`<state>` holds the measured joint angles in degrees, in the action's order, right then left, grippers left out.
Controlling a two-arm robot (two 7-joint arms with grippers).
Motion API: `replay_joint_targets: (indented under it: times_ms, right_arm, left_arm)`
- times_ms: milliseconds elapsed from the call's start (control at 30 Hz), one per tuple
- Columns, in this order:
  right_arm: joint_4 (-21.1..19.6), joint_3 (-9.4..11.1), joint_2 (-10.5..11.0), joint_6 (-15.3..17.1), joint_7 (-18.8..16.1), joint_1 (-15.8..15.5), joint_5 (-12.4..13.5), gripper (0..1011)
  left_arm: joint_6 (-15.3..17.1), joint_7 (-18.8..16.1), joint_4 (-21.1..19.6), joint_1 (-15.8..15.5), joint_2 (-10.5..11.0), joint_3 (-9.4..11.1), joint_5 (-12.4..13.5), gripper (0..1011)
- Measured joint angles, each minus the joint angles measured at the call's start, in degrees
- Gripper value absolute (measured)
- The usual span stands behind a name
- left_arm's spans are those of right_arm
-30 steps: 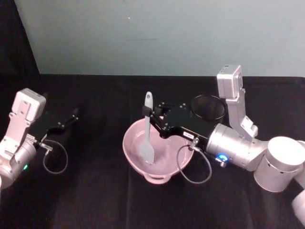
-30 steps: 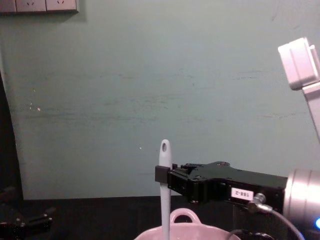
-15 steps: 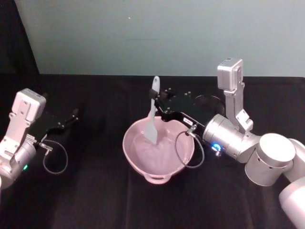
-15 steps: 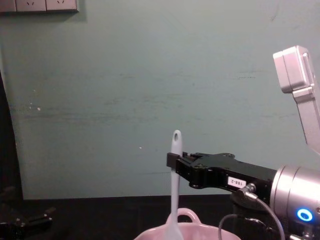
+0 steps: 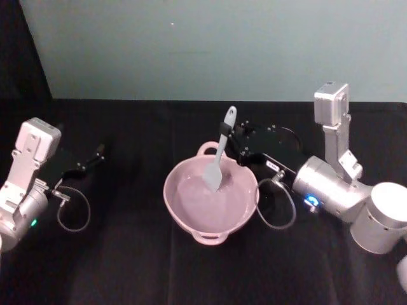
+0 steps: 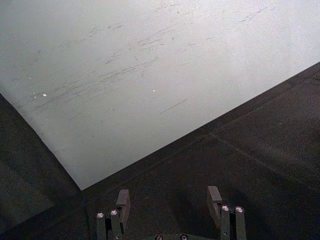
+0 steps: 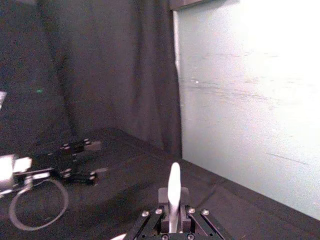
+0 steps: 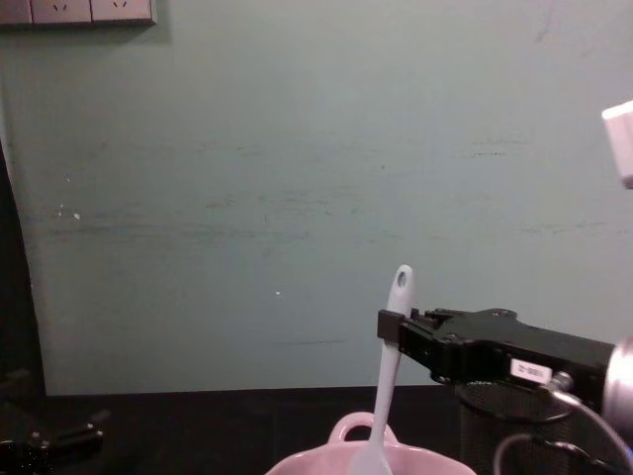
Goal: Use the one hand to pick up the spoon and stir the clear water in the bowl.
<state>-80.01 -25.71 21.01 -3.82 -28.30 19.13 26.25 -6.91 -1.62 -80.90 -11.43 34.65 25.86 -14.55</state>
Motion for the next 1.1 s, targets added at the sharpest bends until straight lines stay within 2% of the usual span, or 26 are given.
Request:
replay_joint_targets:
  times_ms: [200, 400, 600, 800, 1100]
  right_arm:
    - [-4.7, 0.2, 3.1, 0.3, -3.1, -2.8, 1.0, 125]
    - [-8.7, -0.4, 5.4, 1.0, -4.5, -4.3, 1.2, 125]
    - [-10.6, -1.6, 6.4, 2.3, -5.2, -4.2, 0.8, 125]
    - [-10.1, -3.3, 5.5, 3.0, -5.5, -2.6, 0.5, 125]
    - [-5.5, -5.3, 1.8, 2.5, -4.2, 1.3, -1.3, 125]
  left_arm:
    - [0.0, 0.0, 0.0, 0.0, 0.0, 0.0, 0.0, 1011]
    - [0.0, 0.0, 0.0, 0.0, 0.0, 0.0, 0.0, 1011]
    - [0.0, 0.0, 0.0, 0.0, 0.0, 0.0, 0.0, 1011]
    - [0.0, 0.0, 0.0, 0.0, 0.0, 0.0, 0.0, 1011]
    - [0.0, 0.0, 0.0, 0.0, 0.0, 0.0, 0.0, 1011]
